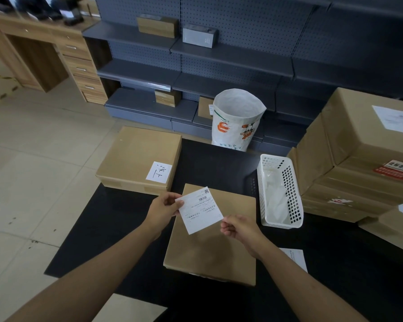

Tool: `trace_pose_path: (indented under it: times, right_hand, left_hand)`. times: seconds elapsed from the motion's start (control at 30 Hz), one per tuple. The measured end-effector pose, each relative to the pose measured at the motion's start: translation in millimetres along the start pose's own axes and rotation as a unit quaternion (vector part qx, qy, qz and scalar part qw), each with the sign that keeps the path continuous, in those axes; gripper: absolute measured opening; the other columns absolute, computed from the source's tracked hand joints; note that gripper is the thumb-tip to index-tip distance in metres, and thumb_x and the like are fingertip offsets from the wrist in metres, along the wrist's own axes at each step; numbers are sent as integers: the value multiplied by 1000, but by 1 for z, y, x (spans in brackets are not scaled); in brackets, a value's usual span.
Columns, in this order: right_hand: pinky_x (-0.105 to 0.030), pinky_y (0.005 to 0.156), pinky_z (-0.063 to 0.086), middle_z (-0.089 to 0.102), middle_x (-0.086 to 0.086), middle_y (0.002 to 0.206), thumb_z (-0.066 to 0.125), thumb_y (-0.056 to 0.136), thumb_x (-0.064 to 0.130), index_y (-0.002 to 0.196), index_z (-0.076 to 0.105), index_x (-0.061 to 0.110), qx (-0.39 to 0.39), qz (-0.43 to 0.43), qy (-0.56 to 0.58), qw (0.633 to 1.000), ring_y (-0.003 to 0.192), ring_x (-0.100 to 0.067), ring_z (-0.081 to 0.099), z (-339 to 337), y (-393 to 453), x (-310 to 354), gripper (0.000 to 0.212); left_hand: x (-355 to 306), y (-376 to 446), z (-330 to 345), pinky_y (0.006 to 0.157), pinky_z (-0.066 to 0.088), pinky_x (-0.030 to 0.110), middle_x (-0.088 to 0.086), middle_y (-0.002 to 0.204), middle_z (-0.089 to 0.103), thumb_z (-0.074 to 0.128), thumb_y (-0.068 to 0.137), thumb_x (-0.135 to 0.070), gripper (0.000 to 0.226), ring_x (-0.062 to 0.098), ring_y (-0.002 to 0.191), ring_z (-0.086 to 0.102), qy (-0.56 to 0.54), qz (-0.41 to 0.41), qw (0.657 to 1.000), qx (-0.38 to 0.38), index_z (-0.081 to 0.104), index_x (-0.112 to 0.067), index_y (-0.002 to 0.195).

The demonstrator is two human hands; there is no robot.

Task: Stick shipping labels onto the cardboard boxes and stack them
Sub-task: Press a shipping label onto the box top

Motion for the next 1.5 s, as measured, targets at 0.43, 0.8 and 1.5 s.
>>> trace_pose_path:
  times: [0.43,0.8,1.5]
  right_hand:
    - [-24,71,52,72,-6,79,64,90,18,88,72,6,15,-37,63,997,75,-15,69,14,-6,16,14]
    - [-22,67,51,72,0,74,62,90,19,80,74,18,-3,-113,6,994,70,-8,65,29,-10,33,15]
    - [-36,89,52,72,-7,99,45,97,18,96,63,10,-135,-25,98,986,98,-22,65,-4,-18,0,20]
  left_hand:
    - [-34,-14,9,93,41,23,-11,116,48,68,85,-19,35,6,107,47,251,162,953,-54,58,-26,117]
    - [-53,-40,61,76,48,15,-12,83,70,70,84,-20,9,-2,80,63,191,202,958,65,73,-17,92]
    - [-42,-24,50,82,51,33,4,90,67,60,90,-15,9,20,90,63,90,80,990,78,67,-10,89]
Point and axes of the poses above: each hand's wrist, its own y-axis towards the middle knuckle, its own z-axis out of the palm, x = y × z, the point moved 8 cm from there along y, towards the middle knuckle
